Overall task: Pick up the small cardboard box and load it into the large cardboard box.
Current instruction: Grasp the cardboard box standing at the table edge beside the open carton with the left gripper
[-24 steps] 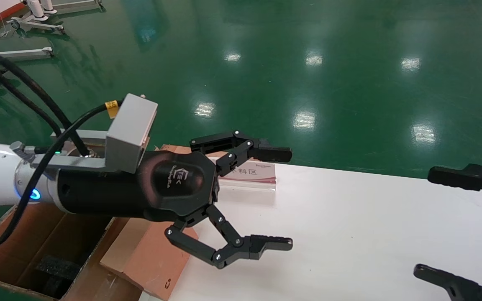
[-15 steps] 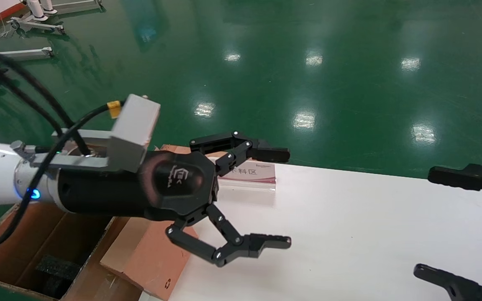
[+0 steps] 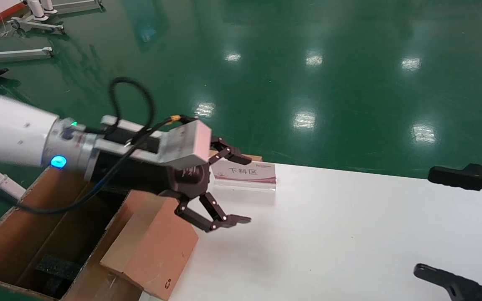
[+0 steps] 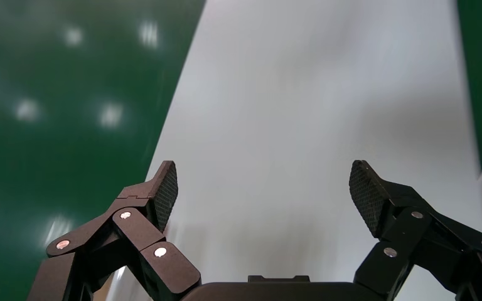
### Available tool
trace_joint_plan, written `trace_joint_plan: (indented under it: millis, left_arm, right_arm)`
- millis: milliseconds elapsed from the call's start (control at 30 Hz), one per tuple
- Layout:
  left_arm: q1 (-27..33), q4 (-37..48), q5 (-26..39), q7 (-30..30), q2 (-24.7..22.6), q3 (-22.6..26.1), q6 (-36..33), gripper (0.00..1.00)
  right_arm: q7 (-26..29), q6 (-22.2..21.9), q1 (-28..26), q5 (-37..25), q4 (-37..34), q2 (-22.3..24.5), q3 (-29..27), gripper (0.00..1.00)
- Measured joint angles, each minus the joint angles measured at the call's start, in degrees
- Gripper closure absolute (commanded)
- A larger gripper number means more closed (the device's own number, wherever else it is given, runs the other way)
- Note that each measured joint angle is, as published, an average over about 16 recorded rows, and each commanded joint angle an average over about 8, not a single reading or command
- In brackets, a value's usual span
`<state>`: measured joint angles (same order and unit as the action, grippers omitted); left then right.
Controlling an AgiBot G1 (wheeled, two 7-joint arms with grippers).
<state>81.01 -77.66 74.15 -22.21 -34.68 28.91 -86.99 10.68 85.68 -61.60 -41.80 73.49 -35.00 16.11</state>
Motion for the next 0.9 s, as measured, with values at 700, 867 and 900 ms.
trace_joint_plan:
  millis: [700,867,900]
  left_arm:
    - [24.7,-0.3,18.7,-25.6,-3.6,32.3,-3.7,0.0]
    - [29.5,-0.3,18.9,-31.5,-3.8,40.3,-3.7,0.0]
    - [30.4,-0.3,18.8,-32.7,-3.9,41.8,-3.7,0.0]
  right_arm:
    - [0.0,0.0,0.0,0.1,0.0,0.0,0.1,0.0]
    - [-0.1,0.0,0.0,0.1,0.0,0.0,0.1,0.0]
    - [-0.1,0.0,0.0,0.1,0.0,0.0,0.1,0.0]
